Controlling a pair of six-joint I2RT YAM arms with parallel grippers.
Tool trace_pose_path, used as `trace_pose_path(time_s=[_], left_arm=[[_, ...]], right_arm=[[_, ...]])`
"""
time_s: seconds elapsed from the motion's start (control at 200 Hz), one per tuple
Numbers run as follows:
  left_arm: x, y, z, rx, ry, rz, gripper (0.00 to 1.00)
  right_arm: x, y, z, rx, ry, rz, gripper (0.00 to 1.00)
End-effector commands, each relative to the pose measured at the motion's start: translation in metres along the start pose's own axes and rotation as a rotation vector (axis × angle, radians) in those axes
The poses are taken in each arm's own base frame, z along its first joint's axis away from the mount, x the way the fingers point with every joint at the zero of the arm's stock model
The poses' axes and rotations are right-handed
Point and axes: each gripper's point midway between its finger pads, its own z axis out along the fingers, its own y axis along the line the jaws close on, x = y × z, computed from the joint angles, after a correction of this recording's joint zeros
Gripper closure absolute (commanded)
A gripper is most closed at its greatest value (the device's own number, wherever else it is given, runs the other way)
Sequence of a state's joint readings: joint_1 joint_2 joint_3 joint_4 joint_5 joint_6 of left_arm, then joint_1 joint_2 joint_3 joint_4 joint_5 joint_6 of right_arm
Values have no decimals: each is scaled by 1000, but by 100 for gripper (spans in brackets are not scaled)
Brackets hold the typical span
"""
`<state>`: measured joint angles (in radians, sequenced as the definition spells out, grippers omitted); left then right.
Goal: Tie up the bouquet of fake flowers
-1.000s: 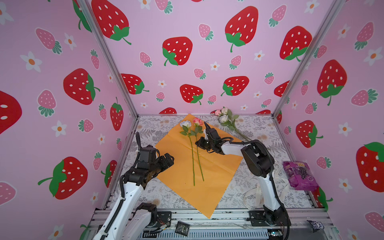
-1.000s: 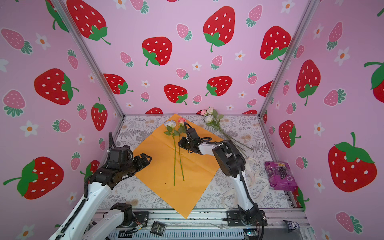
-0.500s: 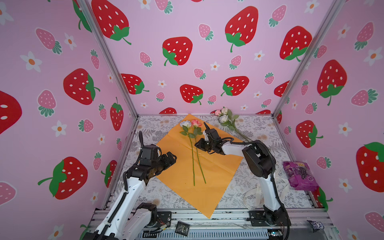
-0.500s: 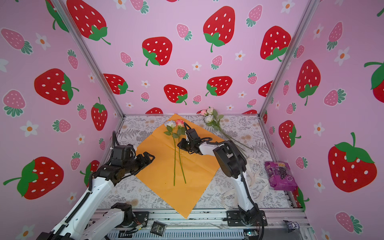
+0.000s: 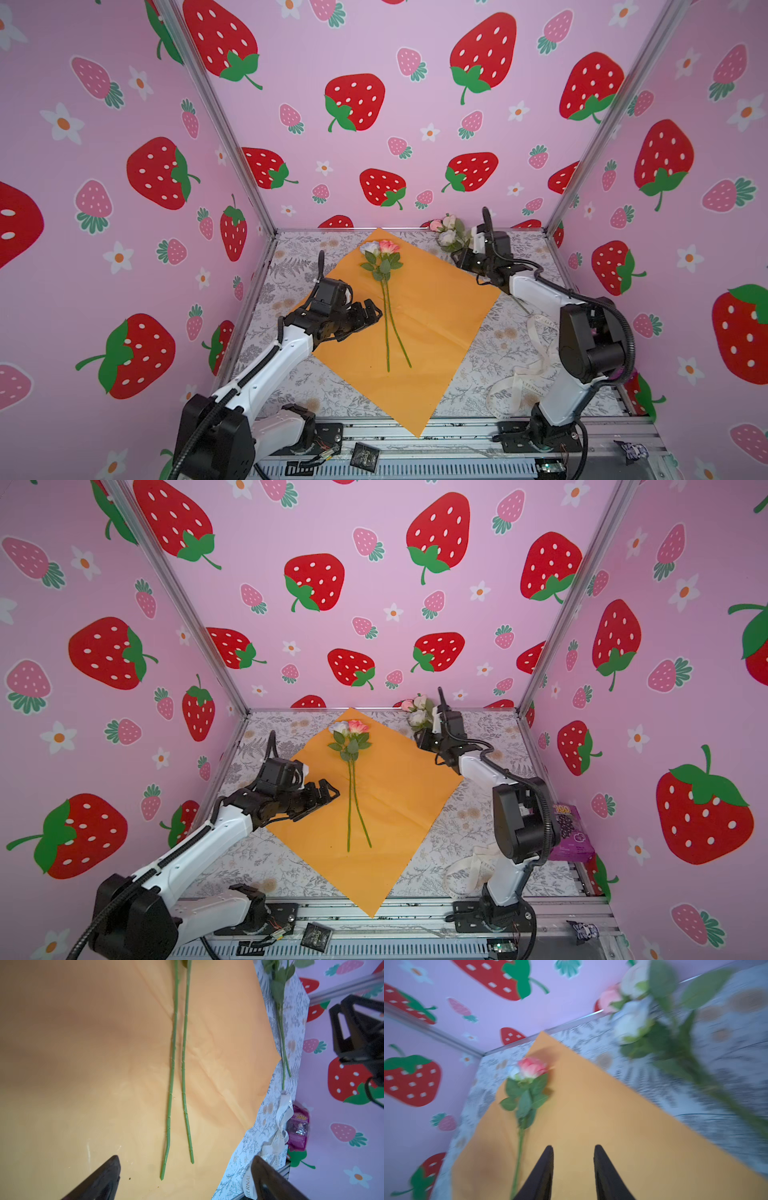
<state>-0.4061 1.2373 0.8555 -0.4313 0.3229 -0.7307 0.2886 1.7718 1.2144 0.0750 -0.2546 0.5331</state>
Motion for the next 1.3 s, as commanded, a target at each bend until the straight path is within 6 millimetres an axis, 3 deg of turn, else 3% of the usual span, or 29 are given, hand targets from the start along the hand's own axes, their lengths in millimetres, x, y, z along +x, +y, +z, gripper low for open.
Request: trace_pose_path(time_s=[0.0,0.1,0.225,0.375,0.595,0.755,1.03,1.11,1.296], left_arm=[[-9,-50,13,61,-3,112,1],[-2,-76,36,79,51,146,1],[6,-100,55,89,99,190,1],[13,-105,71,79,139,192,1],[16,-98,76,55,154,193,1],[15,-97,77,48,155,191,1],[17,-95,79,48,163,187,1],[17,-93,78,44,160,187,1],[16,-90,75,40,153,180,1]], right_arm=[[26,-71,-2,158,147,-168,66],[26,-88,5,138,192,-250,67],[35,-119,22,235,305,-319,69],[38,-139,34,297,363,-445,65],[39,-144,48,270,399,-596,64],[43,-144,55,251,430,-581,76],[57,-148,58,245,485,-567,79],[53,-149,56,262,476,-565,85],[23,-130,38,263,390,-582,95]])
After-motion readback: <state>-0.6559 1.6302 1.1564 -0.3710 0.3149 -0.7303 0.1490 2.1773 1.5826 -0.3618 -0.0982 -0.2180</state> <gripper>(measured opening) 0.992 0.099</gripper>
